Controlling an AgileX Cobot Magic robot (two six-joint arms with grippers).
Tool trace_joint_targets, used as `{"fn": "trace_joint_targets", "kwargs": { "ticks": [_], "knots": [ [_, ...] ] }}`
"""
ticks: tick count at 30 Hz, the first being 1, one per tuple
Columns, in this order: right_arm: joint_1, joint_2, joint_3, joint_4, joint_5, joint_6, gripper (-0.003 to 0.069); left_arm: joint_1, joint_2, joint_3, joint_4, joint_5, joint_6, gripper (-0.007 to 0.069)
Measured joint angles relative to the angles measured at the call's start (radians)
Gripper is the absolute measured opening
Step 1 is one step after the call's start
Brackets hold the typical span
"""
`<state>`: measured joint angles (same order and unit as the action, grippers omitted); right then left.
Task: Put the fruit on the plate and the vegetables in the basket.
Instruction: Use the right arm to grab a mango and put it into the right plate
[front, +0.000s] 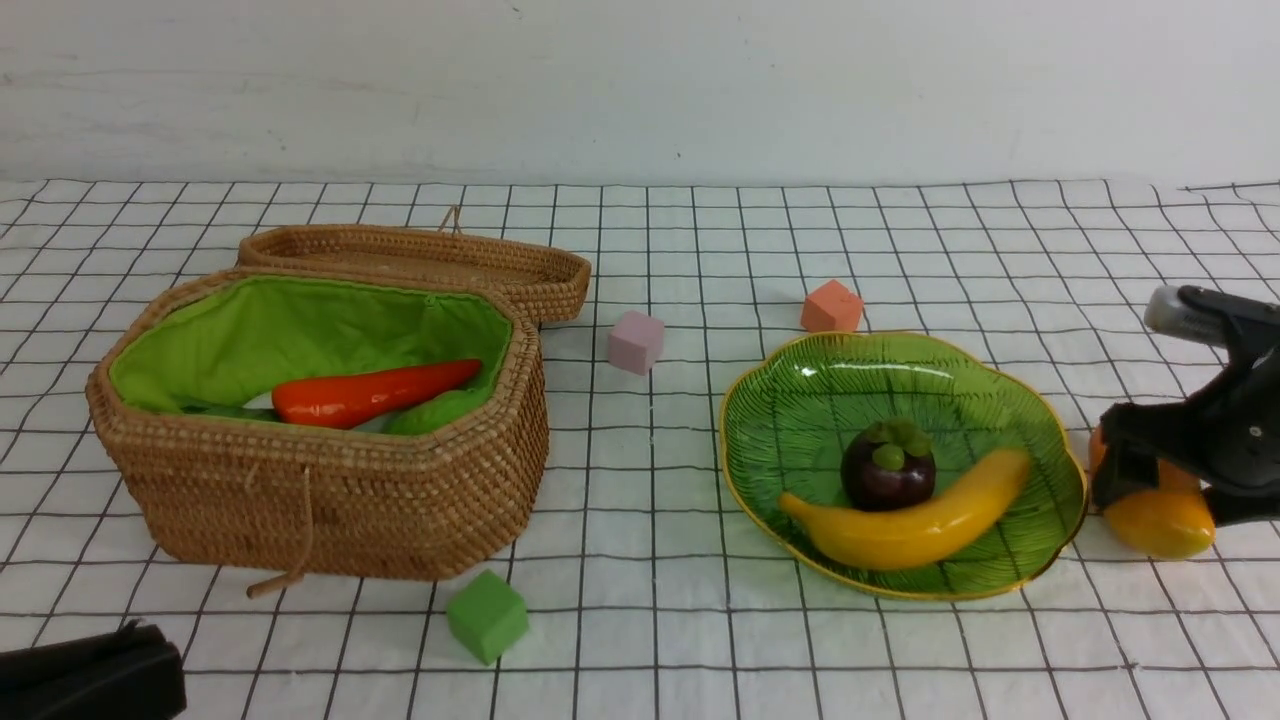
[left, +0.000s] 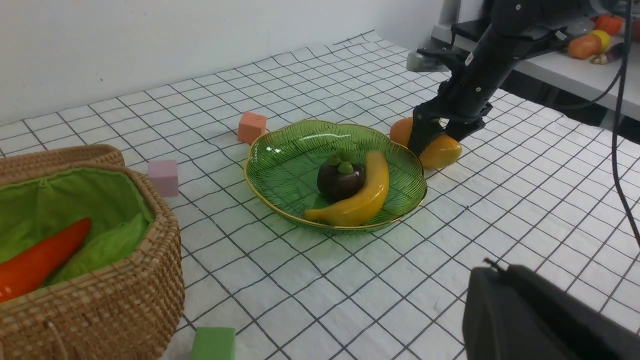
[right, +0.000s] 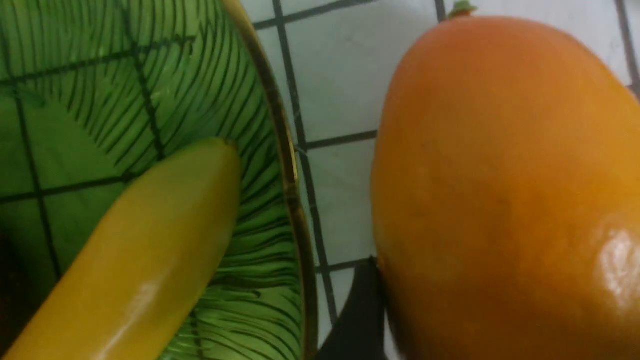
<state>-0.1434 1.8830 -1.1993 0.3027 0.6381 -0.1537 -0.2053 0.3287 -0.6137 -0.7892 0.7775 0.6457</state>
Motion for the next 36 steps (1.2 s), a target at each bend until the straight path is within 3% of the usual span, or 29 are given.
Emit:
{"fn": "trace_joint_targets", "kwargs": {
  "ticks": [6,15,17,21,25,29,31,34,36],
  "knots": [
    [0.0,0.032,-0.003,0.015,-0.016,-0.046,0.0526,0.0,0.0,0.0,-0.002,0.044,-0.007,-0.0013],
    [0.002,-0.061,-0.005,0.015,0.105,0.013,0.052,0.0,0.0,0.0,0.048,0.061,-0.017,-0.0013],
    [0.043,-0.171,-0.013,0.034,0.117,0.023,0.052,0.0,0.0,0.0,0.066,0.037,-0.018,-0.0013],
    [0.167,-0.254,-0.022,0.076,0.031,-0.073,0.052,0.0,0.0,0.0,0.066,0.006,-0.018,-0.0013],
    [0.266,-0.207,-0.025,0.095,-0.08,-0.125,0.052,0.0,0.0,0.0,0.076,-0.001,-0.019,-0.0013],
    [0.284,-0.093,-0.055,0.095,-0.144,-0.127,0.052,0.0,0.0,0.0,0.09,-0.001,-0.019,-0.0013],
    [0.284,-0.061,-0.07,0.092,-0.15,-0.127,0.0547,0.0,0.0,0.0,0.096,-0.002,-0.019,-0.0013],
    [0.286,-0.05,-0.09,0.087,-0.146,-0.127,0.0655,0.0,0.0,0.0,0.117,-0.002,-0.019,-0.0013],
    [0.287,-0.069,-0.097,0.086,-0.13,-0.127,0.0674,0.0,0.0,0.0,0.133,-0.002,-0.019,-0.0013]
  ]
}}
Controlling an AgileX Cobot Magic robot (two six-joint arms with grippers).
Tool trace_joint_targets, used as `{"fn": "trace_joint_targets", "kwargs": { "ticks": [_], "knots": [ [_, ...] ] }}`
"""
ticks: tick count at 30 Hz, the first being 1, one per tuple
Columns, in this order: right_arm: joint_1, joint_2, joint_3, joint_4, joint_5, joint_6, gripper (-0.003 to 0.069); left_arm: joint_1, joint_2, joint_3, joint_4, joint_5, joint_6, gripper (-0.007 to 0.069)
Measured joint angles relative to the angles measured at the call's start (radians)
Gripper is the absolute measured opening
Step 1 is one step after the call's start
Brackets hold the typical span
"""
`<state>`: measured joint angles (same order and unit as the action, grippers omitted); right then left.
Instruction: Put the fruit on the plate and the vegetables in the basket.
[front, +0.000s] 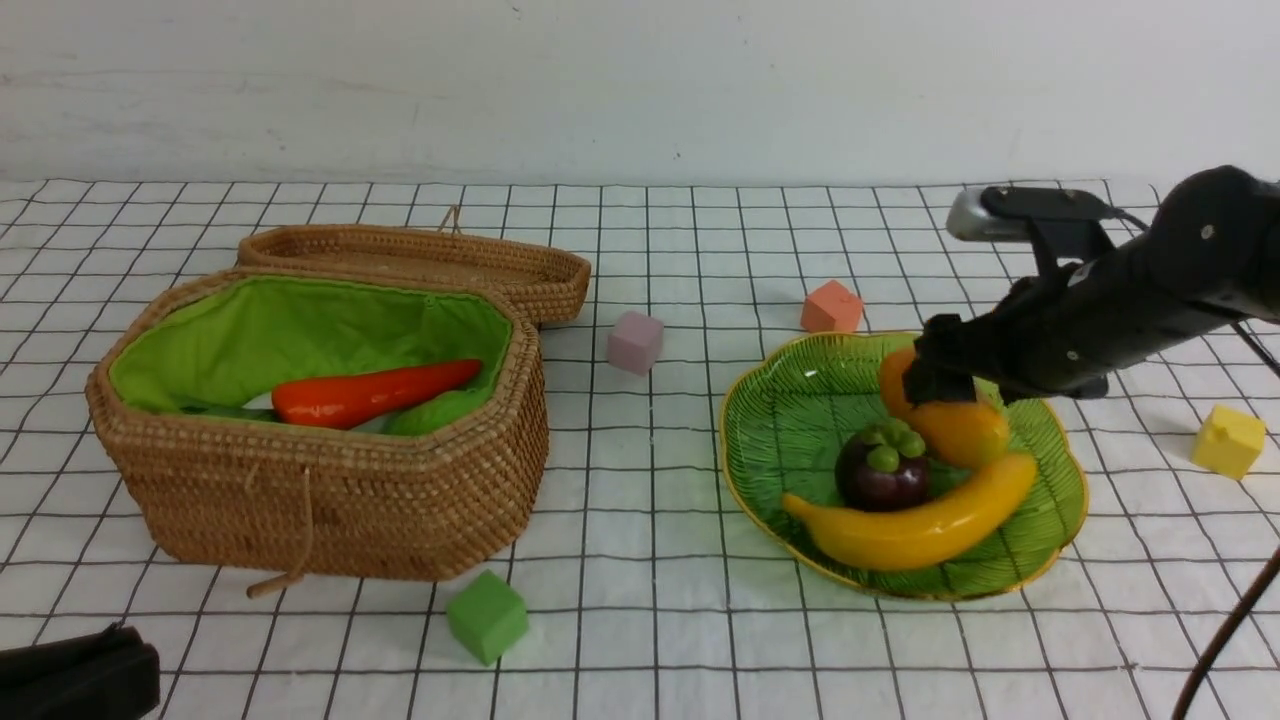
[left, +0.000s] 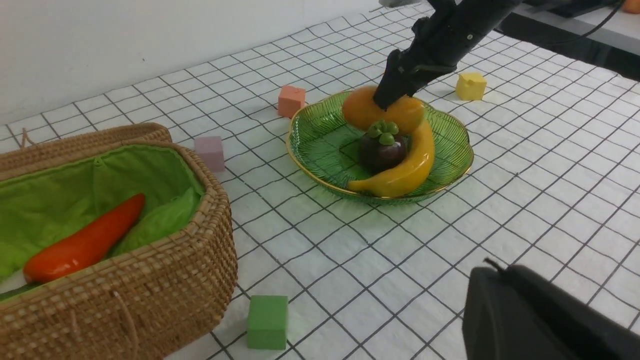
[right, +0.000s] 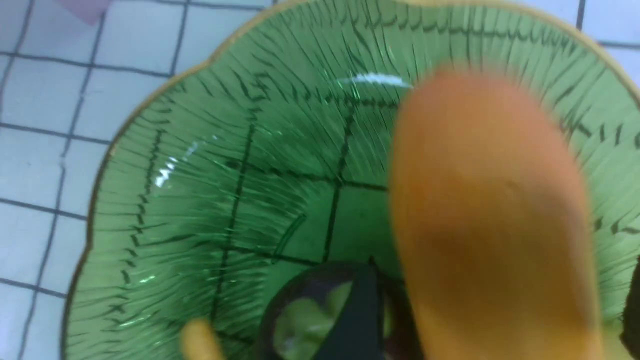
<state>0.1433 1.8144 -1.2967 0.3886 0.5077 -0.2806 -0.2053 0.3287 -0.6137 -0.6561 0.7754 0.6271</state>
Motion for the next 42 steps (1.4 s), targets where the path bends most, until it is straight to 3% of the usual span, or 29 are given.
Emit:
{"fn": "trace_joint_targets", "kwargs": {
  "ticks": [4,6,9,12,13,14,15,17,21,29,34,42],
  "knots": [
    [0.001,-0.08,-0.001,-0.04,0.074,0.001,0.0652,-0.009,0.0,0.0,0.048,-0.001,0.0,-0.0013],
    [0.001,-0.166,-0.003,-0.084,0.152,0.02,0.0603,-0.035,0.0,0.0,0.083,0.005,-0.004,-0.0013],
    [0.001,-0.368,0.018,-0.176,0.333,0.093,0.0421,-0.095,0.0,0.0,0.132,0.024,-0.048,-0.0013],
    [0.001,-0.568,0.107,-0.223,0.409,0.141,0.025,-0.111,0.0,0.009,0.151,-0.003,-0.091,-0.0013],
    [0.001,-0.568,0.107,-0.223,0.409,0.141,0.0238,-0.11,0.0,0.01,0.151,-0.009,-0.091,-0.0013],
    [0.001,-0.698,0.184,-0.233,0.429,0.169,0.0149,-0.112,-0.001,0.031,0.152,-0.069,-0.104,-0.0013],
    [0.001,-0.713,0.193,-0.234,0.431,0.172,0.0139,-0.112,-0.001,0.038,0.152,-0.089,-0.105,-0.0013],
    [0.001,-0.912,0.317,-0.235,0.44,0.224,0.0023,-0.112,-0.003,0.086,0.151,-0.223,-0.113,-0.0013],
    [0.001,-1.207,0.493,-0.238,0.437,0.324,-0.0007,-0.112,-0.003,0.162,0.151,-0.369,-0.114,-0.0012],
    [0.001,-1.544,0.701,-0.291,0.363,0.432,0.0025,-0.112,-0.003,0.25,0.15,-0.398,-0.116,-0.0008],
    [0.001,-1.594,0.767,-0.356,0.264,0.436,0.0055,-0.112,-0.003,0.273,0.15,-0.386,-0.116,-0.0002],
    [0.001,-1.595,0.781,-0.397,0.265,0.436,0.0072,-0.112,-0.003,0.275,0.15,-0.368,-0.116,0.0004]
  ]
}}
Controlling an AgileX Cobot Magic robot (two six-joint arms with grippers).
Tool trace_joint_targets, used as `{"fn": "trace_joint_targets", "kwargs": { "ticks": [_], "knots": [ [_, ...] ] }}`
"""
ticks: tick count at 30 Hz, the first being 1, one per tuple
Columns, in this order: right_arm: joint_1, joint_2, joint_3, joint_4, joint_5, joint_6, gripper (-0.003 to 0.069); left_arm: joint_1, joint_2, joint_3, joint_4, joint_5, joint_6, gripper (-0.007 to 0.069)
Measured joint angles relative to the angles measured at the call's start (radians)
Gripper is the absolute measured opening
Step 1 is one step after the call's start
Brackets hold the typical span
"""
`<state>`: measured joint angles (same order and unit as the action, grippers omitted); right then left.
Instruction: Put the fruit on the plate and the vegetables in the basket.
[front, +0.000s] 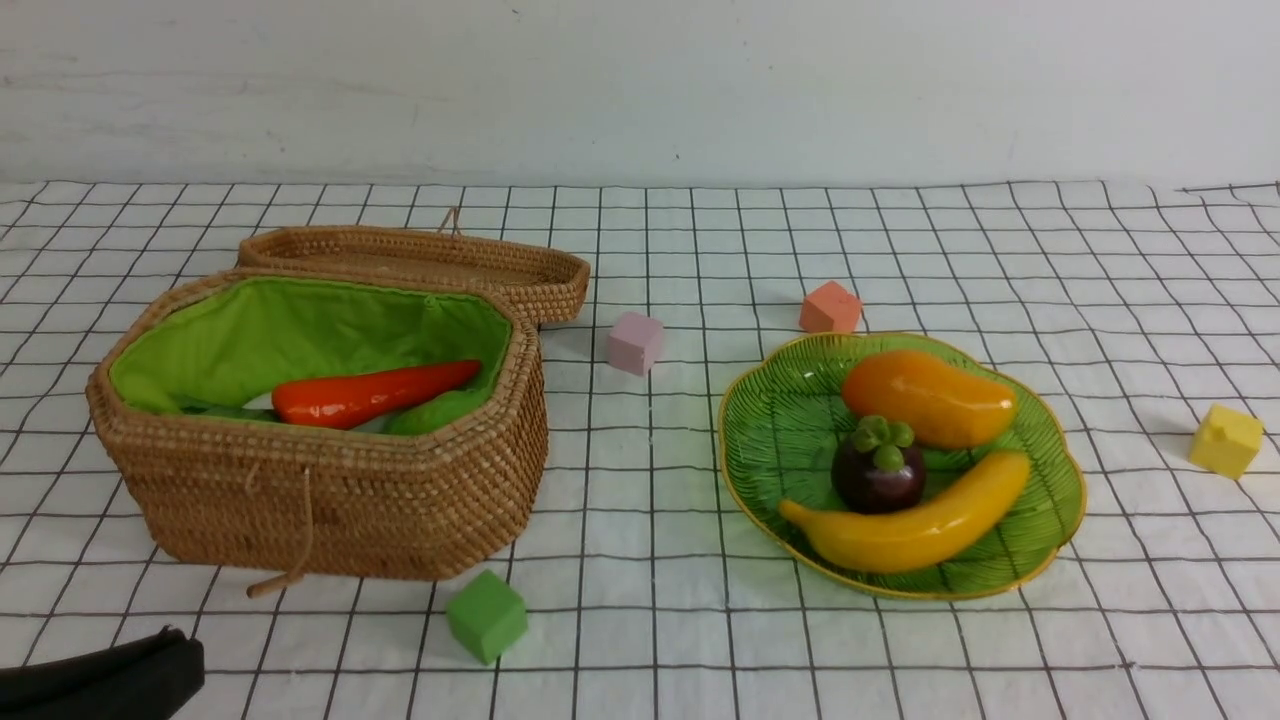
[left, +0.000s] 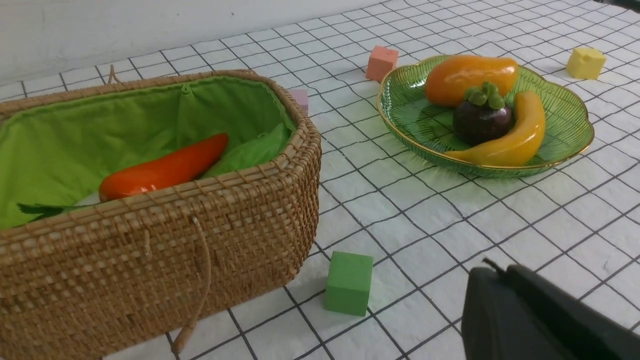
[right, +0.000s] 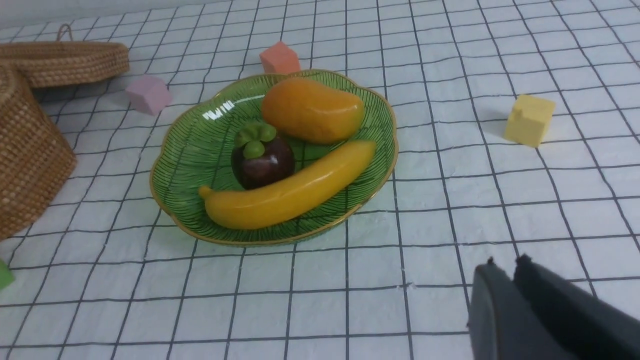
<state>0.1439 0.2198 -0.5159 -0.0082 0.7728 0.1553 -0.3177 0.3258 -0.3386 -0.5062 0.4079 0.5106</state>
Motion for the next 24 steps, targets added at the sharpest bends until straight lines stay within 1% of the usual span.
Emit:
{"fn": "trace_joint_targets", "kwargs": {
  "ticks": [4,6,7,9,13,15,16,17,24],
  "knots": [
    [0.0,0.0,0.002,-0.017,-0.003,0.003,0.007,0.0,0.0,0.0,0.0,0.002,0.0,0.0008],
    [-0.003,-0.001,0.02,-0.009,-0.039,0.003,0.0042,0.0,0.0,0.0,0.0,0.002,0.0,0.0008],
    [-0.014,-0.014,0.052,0.008,-0.078,0.003,0.001,0.0,0.0,0.0,0.0,0.002,0.0,0.0008],
    [-0.029,-0.033,0.098,0.018,-0.124,-0.002,-0.0003,0.0,0.0,0.0,-0.001,0.003,0.0,0.0008],
    [-0.077,-0.136,0.356,0.075,-0.308,-0.014,-0.0008,0.0,0.0,0.0,-0.001,0.003,0.0,0.0008],
    [-0.079,-0.19,0.451,0.075,-0.361,-0.015,-0.0008,0.0,0.0,0.0,-0.001,0.003,0.0,0.0008],
    [-0.079,-0.195,0.461,0.075,-0.366,-0.015,-0.0008,0.0,0.0,0.0,-0.001,0.003,0.0,0.0008],
    [-0.08,-0.221,0.522,0.06,-0.386,-0.015,-0.0008,0.0,0.0,0.0,0.0,0.003,0.0,0.0008],
    [-0.087,-0.229,0.529,0.035,-0.387,-0.016,-0.0008,0.0,0.0,0.0,-0.003,0.014,0.0,0.0011]
  ]
}}
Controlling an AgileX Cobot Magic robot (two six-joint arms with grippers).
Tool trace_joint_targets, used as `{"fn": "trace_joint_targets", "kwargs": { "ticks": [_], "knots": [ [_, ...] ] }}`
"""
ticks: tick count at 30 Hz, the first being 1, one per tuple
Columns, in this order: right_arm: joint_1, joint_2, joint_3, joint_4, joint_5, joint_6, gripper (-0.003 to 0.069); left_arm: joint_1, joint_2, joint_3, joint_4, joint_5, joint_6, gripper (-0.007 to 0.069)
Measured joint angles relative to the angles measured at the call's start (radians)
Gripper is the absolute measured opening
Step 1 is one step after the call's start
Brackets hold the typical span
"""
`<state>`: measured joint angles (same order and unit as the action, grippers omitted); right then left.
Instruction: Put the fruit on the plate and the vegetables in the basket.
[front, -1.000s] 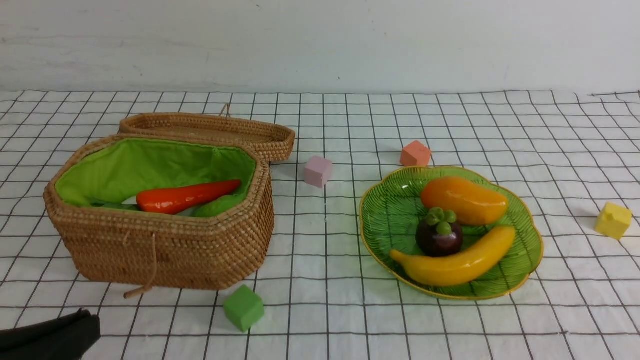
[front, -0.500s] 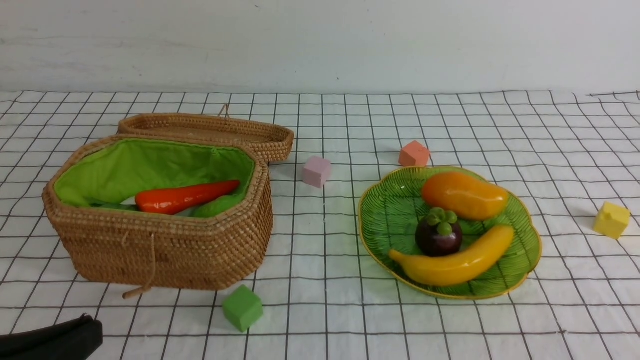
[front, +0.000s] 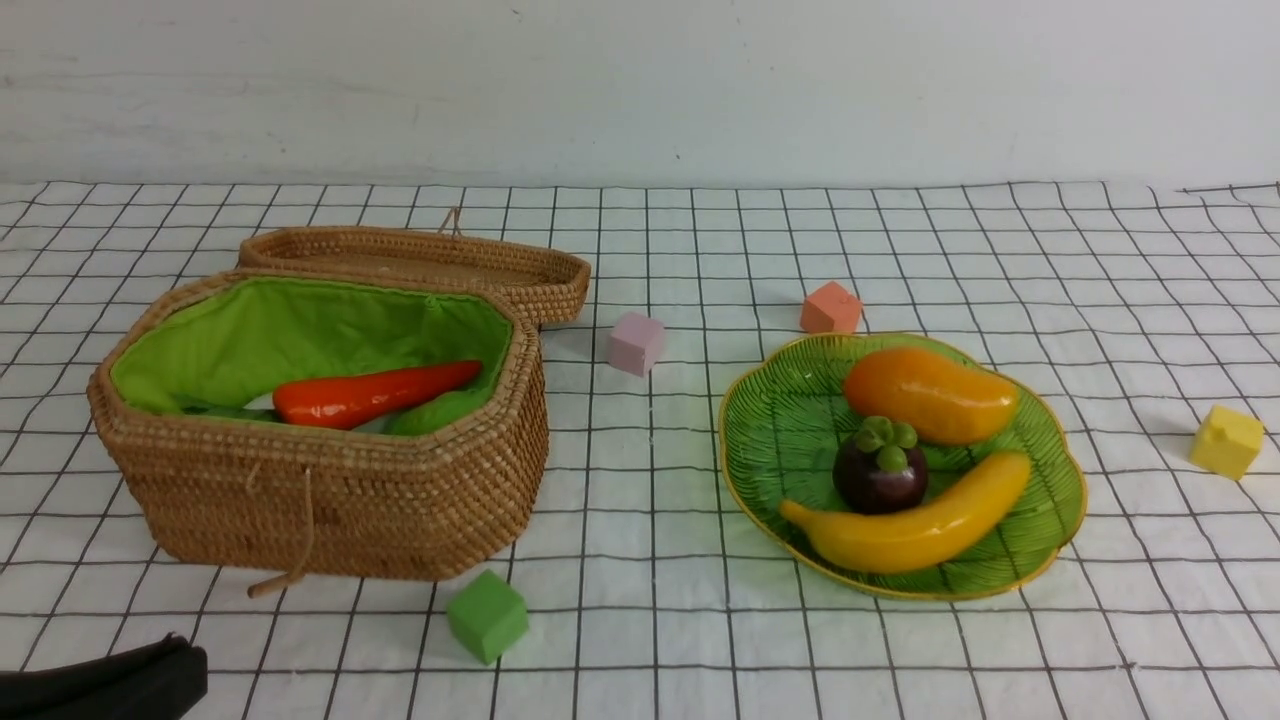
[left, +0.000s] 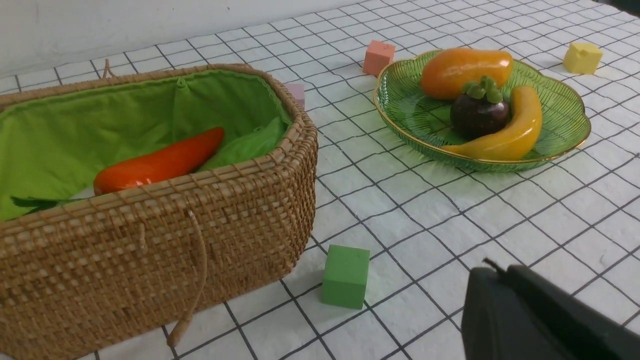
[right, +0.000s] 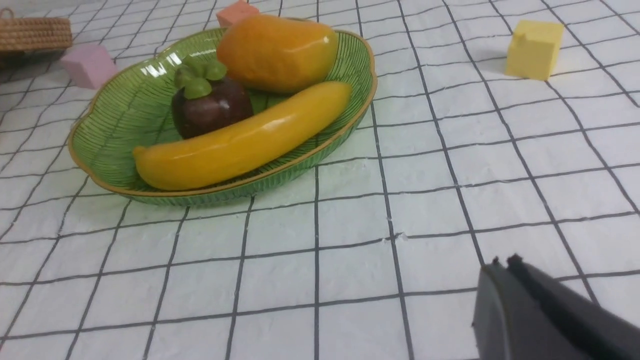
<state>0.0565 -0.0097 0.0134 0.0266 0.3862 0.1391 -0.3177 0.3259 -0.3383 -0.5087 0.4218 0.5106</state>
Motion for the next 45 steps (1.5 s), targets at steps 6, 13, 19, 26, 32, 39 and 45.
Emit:
{"fn": "trace_joint_targets", "kwargs": {
  "ticks": [6,13,19,26,32,39,45],
  "knots": [
    [0.0,0.0,0.0,0.0,0.0,0.0,-0.0008,0.0,0.0,0.0,0.0,0.003,0.0,0.0015],
    [0.0,0.0,0.0,0.0,-0.001,0.0,-0.0008,0.0,0.0,0.0,0.0,0.008,0.0,0.0019],
    [0.0,0.0,0.0,-0.001,-0.001,0.0,-0.0006,-0.01,0.0,0.0,0.001,0.01,0.0,0.0025],
    [0.0,0.0,0.0,-0.001,-0.001,0.0,-0.0003,-0.031,-0.001,0.024,0.019,-0.036,-0.001,0.0029],
    [0.0,0.0,0.0,-0.001,-0.001,0.0,0.0001,0.044,-0.165,0.104,0.276,-0.238,-0.314,-0.0013],
    [0.0,0.0,0.0,-0.002,-0.001,0.0,0.0003,0.225,-0.335,0.325,0.482,-0.233,-0.615,-0.0013],
    [0.0,-0.001,0.0,-0.003,-0.002,0.0,0.0008,0.239,-0.335,0.369,0.479,-0.041,-0.717,-0.0013]
  ]
}}
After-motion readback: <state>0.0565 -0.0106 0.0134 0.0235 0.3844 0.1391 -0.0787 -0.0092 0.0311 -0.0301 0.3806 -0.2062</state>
